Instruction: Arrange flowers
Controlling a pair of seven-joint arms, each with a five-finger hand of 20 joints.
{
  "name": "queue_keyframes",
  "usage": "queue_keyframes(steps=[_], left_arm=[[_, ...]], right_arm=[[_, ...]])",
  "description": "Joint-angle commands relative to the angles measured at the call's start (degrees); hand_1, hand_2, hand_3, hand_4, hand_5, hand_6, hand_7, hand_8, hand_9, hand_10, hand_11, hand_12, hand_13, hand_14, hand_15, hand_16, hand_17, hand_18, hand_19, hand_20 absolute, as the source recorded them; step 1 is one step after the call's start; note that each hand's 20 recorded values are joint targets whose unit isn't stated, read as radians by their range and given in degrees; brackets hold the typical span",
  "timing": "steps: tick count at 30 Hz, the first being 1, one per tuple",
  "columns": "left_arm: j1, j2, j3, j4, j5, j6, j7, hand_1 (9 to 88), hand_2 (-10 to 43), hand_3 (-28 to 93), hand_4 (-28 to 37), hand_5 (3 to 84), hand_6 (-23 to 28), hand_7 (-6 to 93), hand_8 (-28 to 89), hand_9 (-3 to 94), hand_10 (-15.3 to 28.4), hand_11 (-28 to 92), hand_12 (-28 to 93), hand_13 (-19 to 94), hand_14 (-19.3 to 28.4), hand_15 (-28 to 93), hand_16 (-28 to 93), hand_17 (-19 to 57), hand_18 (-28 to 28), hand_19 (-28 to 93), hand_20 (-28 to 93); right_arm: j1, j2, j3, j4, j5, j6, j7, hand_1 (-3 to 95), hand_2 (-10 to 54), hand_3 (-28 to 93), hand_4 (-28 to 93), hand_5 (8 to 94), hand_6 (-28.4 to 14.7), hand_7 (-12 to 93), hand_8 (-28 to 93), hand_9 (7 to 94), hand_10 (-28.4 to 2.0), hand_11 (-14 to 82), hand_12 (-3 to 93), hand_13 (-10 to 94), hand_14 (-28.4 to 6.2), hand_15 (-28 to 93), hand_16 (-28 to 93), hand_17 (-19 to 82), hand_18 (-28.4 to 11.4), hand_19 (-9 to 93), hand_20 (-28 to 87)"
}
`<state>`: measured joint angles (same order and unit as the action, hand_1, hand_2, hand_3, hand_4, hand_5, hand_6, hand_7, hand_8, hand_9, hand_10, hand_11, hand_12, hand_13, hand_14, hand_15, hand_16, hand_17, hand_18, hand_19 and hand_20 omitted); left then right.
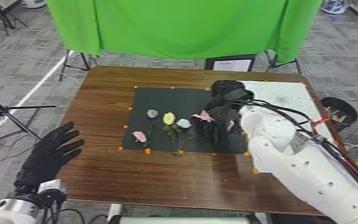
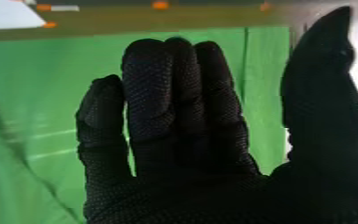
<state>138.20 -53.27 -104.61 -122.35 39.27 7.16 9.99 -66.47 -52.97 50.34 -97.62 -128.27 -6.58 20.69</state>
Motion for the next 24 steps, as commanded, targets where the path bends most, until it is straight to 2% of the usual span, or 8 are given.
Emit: queue_keyframes(steps=[1,3,6,9,12,17,21,24], left_arm=[[0.77,-0.74,-0.18,-0.09,0.10,-0.33,-0.05,26.4,-1.3,70,-27.0,26.7,4.3,24.6,-12,24.6,12.0,23,18,20,16.5,34,0,-9.7,22.7,42,9],[1.16,-0.92,-0.30,-0.33,0.08,-0.14,0.12,26.5,-1.2,70,-27.1,26.8,4.4,24.7,-12,24.6,12.0,23,18,20,16.6,34,0,-9.7,22.7,42,9],[1.04,-0.98,-0.18,-0.27,0.04,-0.04,0.09,26.5,-1.2,70,-27.0,26.7,4.3,24.8,-13,24.6,12.0,22,18,20,16.6,34,0,-9.7,22.6,42,9],[1.21,-1.02,-0.22,-0.34,0.04,-0.01,0.15,26.5,-1.2,70,-27.1,26.8,4.3,24.9,-13,24.6,12.0,23,18,20,16.5,34,0,-9.6,22.6,42,9],[1.00,-0.96,-0.10,-0.24,0.07,-0.10,0.21,26.5,-1.2,70,-27.1,26.8,4.4,24.9,-13,24.6,12.0,23,18,20,16.5,34,0,-9.6,22.6,42,9],[1.20,-0.97,-0.06,-0.27,0.01,-0.10,0.18,26.4,-1.3,70,-27.2,26.8,4.4,24.9,-13,24.6,12.0,23,18,20,16.6,34,0,-9.6,22.6,42,9],[0.82,-0.64,0.15,0.00,0.08,-0.50,0.38,26.4,-1.2,70,-27.2,26.8,4.4,24.9,-13,24.8,12.0,23,18,20,16.6,34,0,-9.6,22.6,42,9],[1.01,-0.45,-0.15,-0.04,0.09,-0.75,0.04,26.4,-1.2,70,-27.2,26.8,4.4,25.0,-13,24.8,12.0,23,18,20,16.5,34,0,-9.7,22.6,43,9]], right_arm=[[3.26,4.15,2.73,1.62,0.04,1.24,8.68,19.3,-9.5,89,-25,42.6,-3.4,45,-18,45.0,-13.2,47.1,34.2,48,-11.1,70,26,19,-21.9,73,54],[4.33,5.08,1.97,4.43,0.96,3.80,11.19,19.8,-9.5,90,-24,38.8,-3.9,45,-18,40.1,-13.8,43.5,32.6,42,-11.6,69,23,18,-21.7,71,53],[5.59,5.98,1.84,8.91,-0.20,5.12,11.51,22.7,-7.9,91,-20,14.7,-8.5,20,-7,16.0,-15.7,9.4,32.5,17,-13.5,35,22,5,-21.6,54,36],[6.16,6.40,1.92,11.56,2.60,4.89,12.76,22.8,-6.1,92,-19,11.9,-9.2,14,-4,13.0,-15.4,-0.5,34.6,11,-14.9,12,32,-2,-22.5,48,24],[5.80,6.63,2.08,13.78,2.00,4.09,13.27,23.1,-6.6,92,-20,12.5,-9.1,15,-4,13.2,-15.3,-1.3,34.6,11,-15.4,2,37,-4,-22.8,46,20],[5.72,6.66,1.67,17.34,4.03,5.28,13.05,23.4,-8.9,92,-22,15.0,-8.4,19,-7,16.9,-15.1,2.6,30.8,19,-15.1,3,34,-2,-23.4,47,17],[5.74,7.14,0.35,20.34,3.12,8.64,11.77,23.5,-9.5,92,-25,21.2,-7.3,27,-12,24.6,-15.3,8.5,24.3,35,-8.8,16,23,4,-20.3,48,16],[5.87,7.05,0.05,21.69,3.33,8.23,11.58,23.8,-9.5,93,-27,24.7,-7.3,30,-14,29.2,-15.4,11.6,21.4,40,-7.0,18,20,6,-18.2,48,15]])
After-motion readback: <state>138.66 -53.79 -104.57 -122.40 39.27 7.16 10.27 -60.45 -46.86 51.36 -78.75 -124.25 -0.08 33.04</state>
